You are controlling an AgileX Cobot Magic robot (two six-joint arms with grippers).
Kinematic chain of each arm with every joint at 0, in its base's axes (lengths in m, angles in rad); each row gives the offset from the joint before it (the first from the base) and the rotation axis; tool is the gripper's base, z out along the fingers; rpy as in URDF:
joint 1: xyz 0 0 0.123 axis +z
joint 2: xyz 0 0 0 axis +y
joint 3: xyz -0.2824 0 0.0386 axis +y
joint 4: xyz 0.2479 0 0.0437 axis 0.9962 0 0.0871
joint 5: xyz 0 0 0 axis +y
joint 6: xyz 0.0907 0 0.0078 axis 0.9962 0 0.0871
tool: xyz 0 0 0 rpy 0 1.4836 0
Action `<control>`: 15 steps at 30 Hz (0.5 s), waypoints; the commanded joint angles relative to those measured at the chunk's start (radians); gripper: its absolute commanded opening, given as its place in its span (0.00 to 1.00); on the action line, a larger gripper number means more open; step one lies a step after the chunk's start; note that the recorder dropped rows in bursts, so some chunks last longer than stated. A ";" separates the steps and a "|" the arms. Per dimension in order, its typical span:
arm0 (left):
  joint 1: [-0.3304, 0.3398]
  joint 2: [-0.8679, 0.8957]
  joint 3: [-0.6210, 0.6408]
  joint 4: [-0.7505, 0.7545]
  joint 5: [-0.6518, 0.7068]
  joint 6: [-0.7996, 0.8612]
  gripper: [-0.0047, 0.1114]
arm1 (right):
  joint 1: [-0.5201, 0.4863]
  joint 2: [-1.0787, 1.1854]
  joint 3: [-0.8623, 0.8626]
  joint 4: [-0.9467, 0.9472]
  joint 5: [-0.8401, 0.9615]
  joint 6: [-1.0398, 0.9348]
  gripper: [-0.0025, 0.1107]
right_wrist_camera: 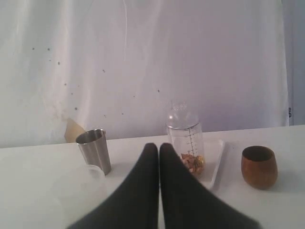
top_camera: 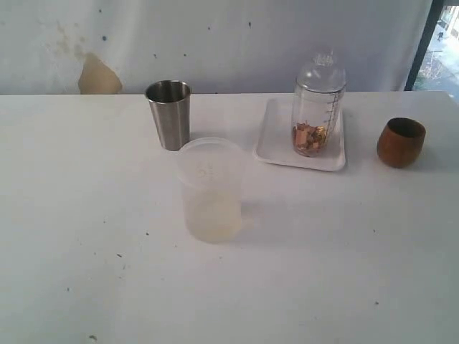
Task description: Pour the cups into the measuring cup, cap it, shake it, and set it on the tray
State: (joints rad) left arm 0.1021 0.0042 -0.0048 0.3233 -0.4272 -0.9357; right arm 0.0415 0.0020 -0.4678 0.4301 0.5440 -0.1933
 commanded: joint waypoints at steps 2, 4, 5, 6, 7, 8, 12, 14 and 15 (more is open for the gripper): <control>-0.043 -0.004 0.005 -0.260 0.286 0.508 0.04 | -0.001 -0.002 0.002 0.002 -0.009 -0.006 0.02; -0.044 -0.004 0.005 -0.263 0.371 0.650 0.04 | -0.001 -0.002 0.002 0.002 -0.009 -0.006 0.02; -0.044 -0.004 0.005 -0.263 0.403 0.702 0.04 | -0.001 -0.002 0.002 0.002 -0.009 -0.006 0.02; -0.044 -0.004 0.005 -0.263 0.439 0.766 0.04 | -0.001 -0.002 0.002 0.002 -0.009 -0.006 0.02; -0.044 -0.004 0.005 -0.263 0.482 0.826 0.04 | -0.001 -0.002 0.002 0.002 -0.009 -0.006 0.02; -0.044 -0.004 0.005 -0.263 0.530 0.865 0.04 | -0.001 -0.002 0.002 0.002 -0.009 -0.006 0.02; -0.044 -0.004 0.005 -0.276 0.634 0.984 0.04 | -0.001 -0.002 0.002 0.002 -0.009 -0.006 0.02; -0.044 -0.004 0.005 -0.299 0.636 0.982 0.04 | -0.001 -0.002 0.002 0.002 -0.009 -0.006 0.02; -0.044 -0.004 0.005 -0.303 0.638 0.966 0.04 | -0.001 -0.002 0.002 0.002 -0.009 -0.006 0.02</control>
State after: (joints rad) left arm 0.0622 0.0042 -0.0048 0.0462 0.2043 0.0261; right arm 0.0415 0.0020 -0.4678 0.4301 0.5440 -0.1933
